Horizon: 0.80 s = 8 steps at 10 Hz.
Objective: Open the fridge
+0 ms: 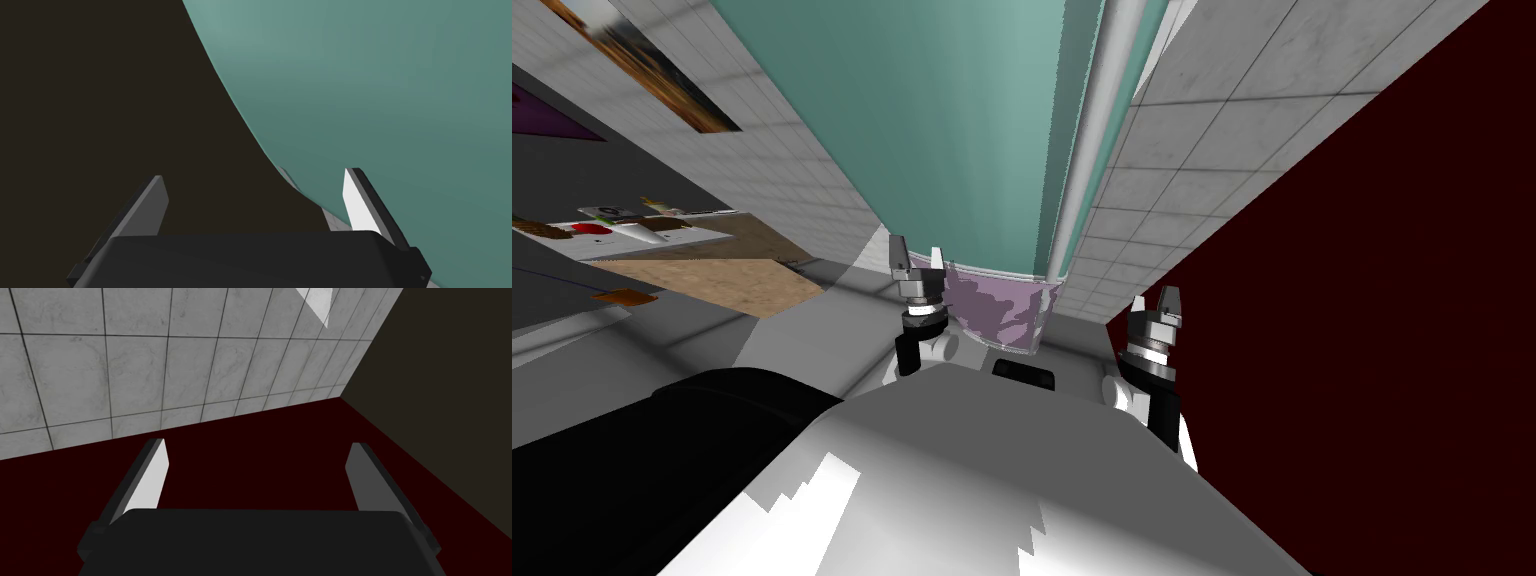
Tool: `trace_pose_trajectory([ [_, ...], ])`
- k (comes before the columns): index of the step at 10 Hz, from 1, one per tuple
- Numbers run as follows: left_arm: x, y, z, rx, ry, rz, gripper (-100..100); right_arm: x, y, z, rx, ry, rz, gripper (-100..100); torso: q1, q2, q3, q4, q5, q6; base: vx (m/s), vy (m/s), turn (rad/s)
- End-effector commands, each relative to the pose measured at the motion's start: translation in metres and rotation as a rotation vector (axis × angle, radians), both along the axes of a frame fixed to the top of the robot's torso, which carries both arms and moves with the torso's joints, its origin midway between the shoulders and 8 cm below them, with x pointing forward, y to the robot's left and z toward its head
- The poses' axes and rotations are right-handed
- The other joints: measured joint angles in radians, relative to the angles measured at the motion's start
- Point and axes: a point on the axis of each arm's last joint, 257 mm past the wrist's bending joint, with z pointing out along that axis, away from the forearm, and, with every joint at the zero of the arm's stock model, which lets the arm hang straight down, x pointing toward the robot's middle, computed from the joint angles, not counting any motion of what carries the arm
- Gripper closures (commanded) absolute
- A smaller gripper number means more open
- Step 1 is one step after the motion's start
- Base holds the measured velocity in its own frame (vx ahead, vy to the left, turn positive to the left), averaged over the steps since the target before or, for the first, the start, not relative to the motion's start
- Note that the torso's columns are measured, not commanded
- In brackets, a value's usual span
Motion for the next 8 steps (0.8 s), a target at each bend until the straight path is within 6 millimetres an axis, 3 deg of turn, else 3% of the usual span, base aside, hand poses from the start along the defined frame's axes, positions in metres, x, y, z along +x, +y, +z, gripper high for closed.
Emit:
trace_pose_trajectory([
  [1, 0.0000, 0.0000, 0.0000, 0.000, 0.000, 0.000, 0, 0.0000, 0.0000, 0.0000, 0.000, 0.000, 0.000, 0, 0.000, 0.040, -0.082, 0.041, 0.000, 0.000, 0.000, 0.000, 0.000],
  [8, -0.0001, 0.0000, 0.0001, 0.000, 0.000, 0.000, 0, -0.0001, 0.0000, 0.0002, 0.000, 0.000, 0.000, 0, 0.000, 0.544, -1.087, 0.544, 0.000, 0.000, 0.000, 0.000, 0.000],
])
